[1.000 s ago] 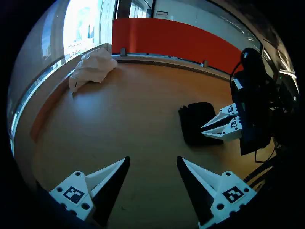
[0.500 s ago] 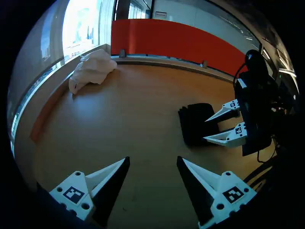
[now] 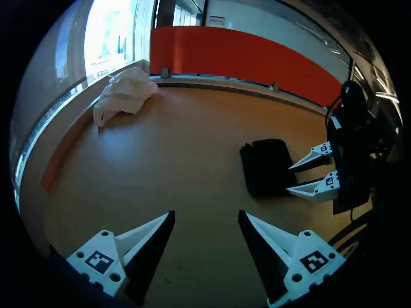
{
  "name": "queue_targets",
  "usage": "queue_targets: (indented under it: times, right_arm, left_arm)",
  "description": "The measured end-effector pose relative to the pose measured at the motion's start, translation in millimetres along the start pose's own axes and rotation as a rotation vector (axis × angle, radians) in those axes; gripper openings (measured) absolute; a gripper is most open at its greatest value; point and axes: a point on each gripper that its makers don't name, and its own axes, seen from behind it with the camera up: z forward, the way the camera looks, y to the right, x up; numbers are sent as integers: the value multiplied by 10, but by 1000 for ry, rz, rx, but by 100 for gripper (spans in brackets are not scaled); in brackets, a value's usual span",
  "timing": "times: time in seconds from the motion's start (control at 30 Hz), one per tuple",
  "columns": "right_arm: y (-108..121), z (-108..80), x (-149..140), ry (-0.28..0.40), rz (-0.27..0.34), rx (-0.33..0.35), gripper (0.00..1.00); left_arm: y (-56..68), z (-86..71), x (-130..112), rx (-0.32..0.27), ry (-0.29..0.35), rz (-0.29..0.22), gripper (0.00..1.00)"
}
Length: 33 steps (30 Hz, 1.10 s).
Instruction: Fold towel
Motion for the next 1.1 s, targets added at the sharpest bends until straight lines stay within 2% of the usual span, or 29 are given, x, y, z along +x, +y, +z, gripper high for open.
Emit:
queue_targets:
  times: [0.37, 0.77, 0.9, 1.1]
  right_arm:
    - [26, -143, -406, -36, 62, -31, 64]
    - [78, -107, -604, -70, 97, -48, 62]
    - [94, -84, -651, -76, 122, -49, 51]
    - [138, -85, -665, -70, 144, -57, 25]
  left_arm:
    - [28, 9, -3, -5, -3, 10, 91]
    - [46, 4, -22, -8, -7, 17, 91]
    - [40, 4, -26, -9, -6, 14, 91]
    - [34, 12, -33, -9, -9, 15, 91]
